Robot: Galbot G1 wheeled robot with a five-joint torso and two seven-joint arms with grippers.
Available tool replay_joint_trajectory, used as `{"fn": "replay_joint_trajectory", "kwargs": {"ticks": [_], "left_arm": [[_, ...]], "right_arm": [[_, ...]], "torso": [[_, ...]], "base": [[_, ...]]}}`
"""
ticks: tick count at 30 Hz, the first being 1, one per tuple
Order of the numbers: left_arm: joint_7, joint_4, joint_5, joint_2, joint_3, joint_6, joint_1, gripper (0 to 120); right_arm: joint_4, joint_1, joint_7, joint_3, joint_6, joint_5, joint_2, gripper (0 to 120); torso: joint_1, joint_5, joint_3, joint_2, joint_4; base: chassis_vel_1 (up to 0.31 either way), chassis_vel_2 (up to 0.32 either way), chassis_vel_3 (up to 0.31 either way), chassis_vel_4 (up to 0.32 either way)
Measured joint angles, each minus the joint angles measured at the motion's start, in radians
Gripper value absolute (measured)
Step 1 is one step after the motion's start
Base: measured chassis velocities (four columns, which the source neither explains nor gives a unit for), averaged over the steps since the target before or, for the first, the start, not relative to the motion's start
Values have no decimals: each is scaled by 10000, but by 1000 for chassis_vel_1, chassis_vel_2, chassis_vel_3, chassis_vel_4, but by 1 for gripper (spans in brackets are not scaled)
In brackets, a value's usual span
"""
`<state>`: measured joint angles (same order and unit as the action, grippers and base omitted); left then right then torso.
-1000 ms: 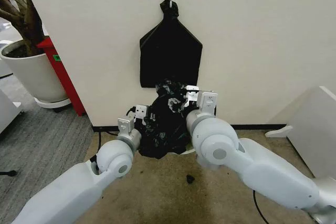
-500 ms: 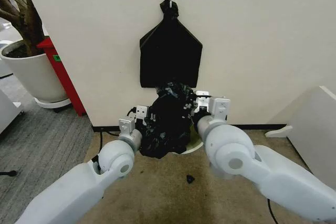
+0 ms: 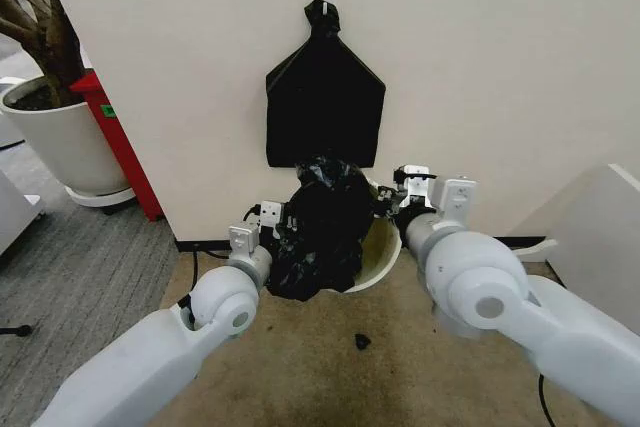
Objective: Place the garbage bag over the trash bin.
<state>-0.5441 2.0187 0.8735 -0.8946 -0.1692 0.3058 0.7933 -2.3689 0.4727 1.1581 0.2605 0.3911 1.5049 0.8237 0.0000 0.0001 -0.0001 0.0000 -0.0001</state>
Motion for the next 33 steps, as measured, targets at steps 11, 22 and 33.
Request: {"fn": "replay_joint_trajectory", "kwargs": {"ticks": [11,22,33], "left_arm": [[67,-69,-86,12,-180,-21,-202,1],[186,-71,-115,29,-235,-20,-216,1],[212,-41,-125,62,-268,-44,-260,1]], "right_arm": [[229,-91,-1721,680,854,-2552,538,36],[751,-218,-1636,493,891,-2459,677,77],[1034,-190,-1515,311,558,-1598,793,59]], "torso": [[0,0,0,0,2],[0,-1,1,0,0],[0,0,1,0,1]], "base": [[0,0,0,0],[0,0,0,0],[0,0,0,0]]}}
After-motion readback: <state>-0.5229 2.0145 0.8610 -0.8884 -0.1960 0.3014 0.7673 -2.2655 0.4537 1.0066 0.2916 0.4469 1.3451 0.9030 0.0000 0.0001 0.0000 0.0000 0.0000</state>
